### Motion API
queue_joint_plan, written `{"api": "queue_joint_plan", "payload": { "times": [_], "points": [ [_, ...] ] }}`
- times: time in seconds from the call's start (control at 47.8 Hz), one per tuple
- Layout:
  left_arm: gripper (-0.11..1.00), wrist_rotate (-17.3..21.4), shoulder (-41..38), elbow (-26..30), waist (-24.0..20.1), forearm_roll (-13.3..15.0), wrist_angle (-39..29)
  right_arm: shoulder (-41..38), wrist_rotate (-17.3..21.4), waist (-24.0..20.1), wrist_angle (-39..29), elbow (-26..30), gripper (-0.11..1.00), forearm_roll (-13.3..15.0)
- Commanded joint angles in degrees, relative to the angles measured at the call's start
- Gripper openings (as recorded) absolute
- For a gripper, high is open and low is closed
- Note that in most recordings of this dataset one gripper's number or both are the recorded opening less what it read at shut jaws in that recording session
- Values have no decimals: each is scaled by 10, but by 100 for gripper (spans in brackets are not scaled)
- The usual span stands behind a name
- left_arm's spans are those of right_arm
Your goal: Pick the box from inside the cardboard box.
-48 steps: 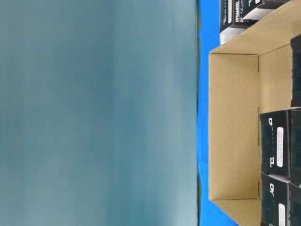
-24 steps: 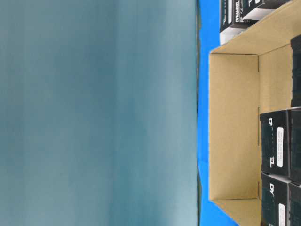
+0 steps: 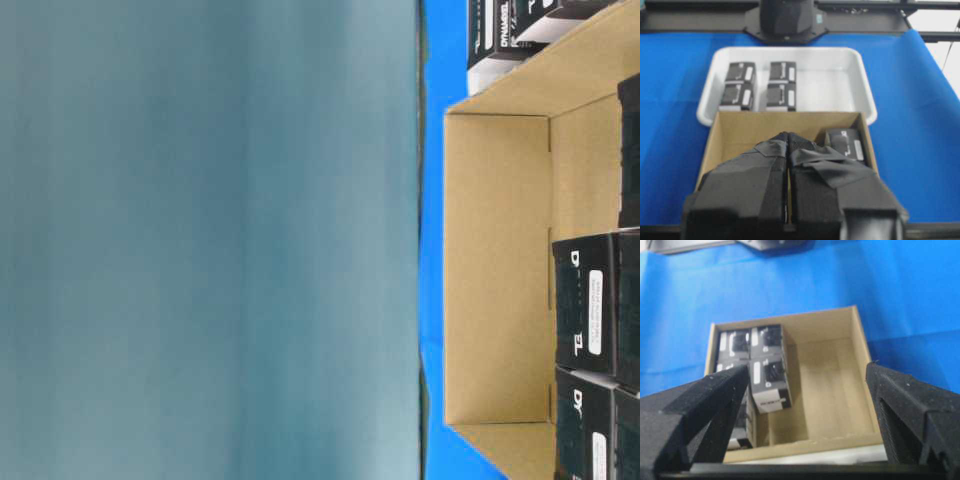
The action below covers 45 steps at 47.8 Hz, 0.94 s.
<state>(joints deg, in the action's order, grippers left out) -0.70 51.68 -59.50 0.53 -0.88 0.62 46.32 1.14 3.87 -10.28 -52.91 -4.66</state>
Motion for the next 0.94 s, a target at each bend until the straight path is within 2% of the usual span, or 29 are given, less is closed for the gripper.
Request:
{"api": "queue_joint_plan", "payload": {
  "times": [0.0,0.921],
  "points": [
    [-3,0,-2,16,1,-1,5,-1,-1,1,8,4,96,1],
    [-3,1,0,17,1,-1,5,-1,0,-1,9,-8,96,1]
  ]
}}
